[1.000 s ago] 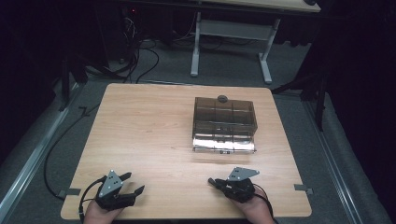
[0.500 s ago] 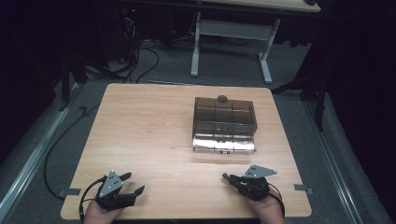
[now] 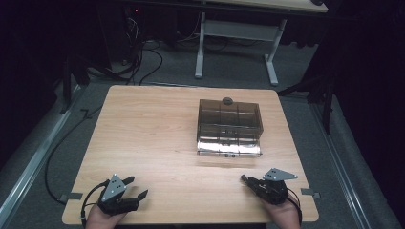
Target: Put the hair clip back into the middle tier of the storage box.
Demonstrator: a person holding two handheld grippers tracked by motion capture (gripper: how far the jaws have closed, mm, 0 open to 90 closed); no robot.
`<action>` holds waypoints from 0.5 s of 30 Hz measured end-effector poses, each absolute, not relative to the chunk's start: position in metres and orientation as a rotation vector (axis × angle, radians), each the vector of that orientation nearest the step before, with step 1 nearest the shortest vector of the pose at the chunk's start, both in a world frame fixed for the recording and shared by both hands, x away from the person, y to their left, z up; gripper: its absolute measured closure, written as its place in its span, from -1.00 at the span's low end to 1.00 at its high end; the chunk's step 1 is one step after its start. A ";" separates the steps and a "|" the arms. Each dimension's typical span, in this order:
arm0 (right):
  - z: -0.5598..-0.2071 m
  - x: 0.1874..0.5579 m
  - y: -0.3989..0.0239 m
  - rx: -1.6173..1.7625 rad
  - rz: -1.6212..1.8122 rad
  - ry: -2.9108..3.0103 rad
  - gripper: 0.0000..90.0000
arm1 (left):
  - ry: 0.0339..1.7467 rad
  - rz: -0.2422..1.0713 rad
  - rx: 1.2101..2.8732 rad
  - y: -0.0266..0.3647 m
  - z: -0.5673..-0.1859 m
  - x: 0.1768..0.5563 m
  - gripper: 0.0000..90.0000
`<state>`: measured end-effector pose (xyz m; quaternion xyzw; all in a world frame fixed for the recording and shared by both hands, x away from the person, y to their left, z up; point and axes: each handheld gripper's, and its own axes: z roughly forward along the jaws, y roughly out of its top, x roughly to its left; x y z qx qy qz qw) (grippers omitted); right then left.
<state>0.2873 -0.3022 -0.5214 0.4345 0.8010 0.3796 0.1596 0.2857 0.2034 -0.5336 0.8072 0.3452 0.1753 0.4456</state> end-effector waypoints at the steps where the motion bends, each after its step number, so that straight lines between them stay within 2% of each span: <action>1: -0.522 0.288 -0.302 1.243 1.083 2.291 0.81 | 0.855 0.435 2.000 0.203 -0.534 0.286 -0.37; 11: -0.526 0.289 -0.301 1.241 1.042 2.300 0.81 | 0.859 0.437 2.000 0.203 -0.534 0.286 -0.37; 15: -0.526 0.289 -0.301 1.246 1.054 2.302 0.67 | 0.857 0.434 2.003 0.203 -0.534 0.286 -0.37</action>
